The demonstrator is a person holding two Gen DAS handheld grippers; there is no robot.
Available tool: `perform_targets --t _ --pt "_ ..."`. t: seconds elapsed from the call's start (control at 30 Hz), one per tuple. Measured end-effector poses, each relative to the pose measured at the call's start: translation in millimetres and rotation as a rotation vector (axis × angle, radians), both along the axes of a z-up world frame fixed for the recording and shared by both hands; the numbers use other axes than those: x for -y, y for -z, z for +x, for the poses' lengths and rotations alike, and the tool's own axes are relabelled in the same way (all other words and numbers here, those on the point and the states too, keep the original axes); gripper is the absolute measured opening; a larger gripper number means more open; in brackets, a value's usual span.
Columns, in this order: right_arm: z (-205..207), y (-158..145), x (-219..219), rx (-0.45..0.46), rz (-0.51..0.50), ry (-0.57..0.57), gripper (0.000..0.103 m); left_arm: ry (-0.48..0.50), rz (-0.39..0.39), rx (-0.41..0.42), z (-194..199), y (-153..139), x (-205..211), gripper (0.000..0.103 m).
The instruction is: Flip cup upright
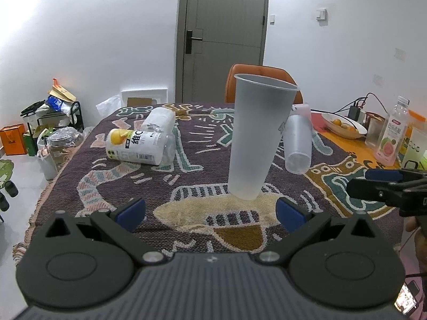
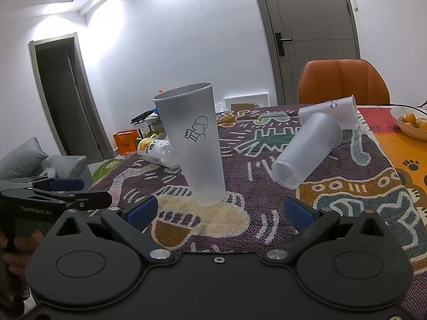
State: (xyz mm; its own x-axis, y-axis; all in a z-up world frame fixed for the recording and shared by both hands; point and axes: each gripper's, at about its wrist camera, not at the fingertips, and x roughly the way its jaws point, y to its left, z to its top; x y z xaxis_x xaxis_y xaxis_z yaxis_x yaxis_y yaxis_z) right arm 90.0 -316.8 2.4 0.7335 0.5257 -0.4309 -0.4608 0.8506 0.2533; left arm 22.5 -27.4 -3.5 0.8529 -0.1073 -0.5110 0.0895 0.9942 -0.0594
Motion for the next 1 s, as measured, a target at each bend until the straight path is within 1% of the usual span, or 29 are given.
perform_targets --t 0.93,1.0 --pt "-0.7 0.0 -0.9 0.001 -0.024 0.007 0.103 -0.001 -0.001 0.017 0.1 -5.4 0.3 0.103" --pt "-0.2 0.4 -1.7 -0.001 -0.025 0.007 0.103 0.007 0.006 0.028 -1.5 -5.1 0.9 0.103"
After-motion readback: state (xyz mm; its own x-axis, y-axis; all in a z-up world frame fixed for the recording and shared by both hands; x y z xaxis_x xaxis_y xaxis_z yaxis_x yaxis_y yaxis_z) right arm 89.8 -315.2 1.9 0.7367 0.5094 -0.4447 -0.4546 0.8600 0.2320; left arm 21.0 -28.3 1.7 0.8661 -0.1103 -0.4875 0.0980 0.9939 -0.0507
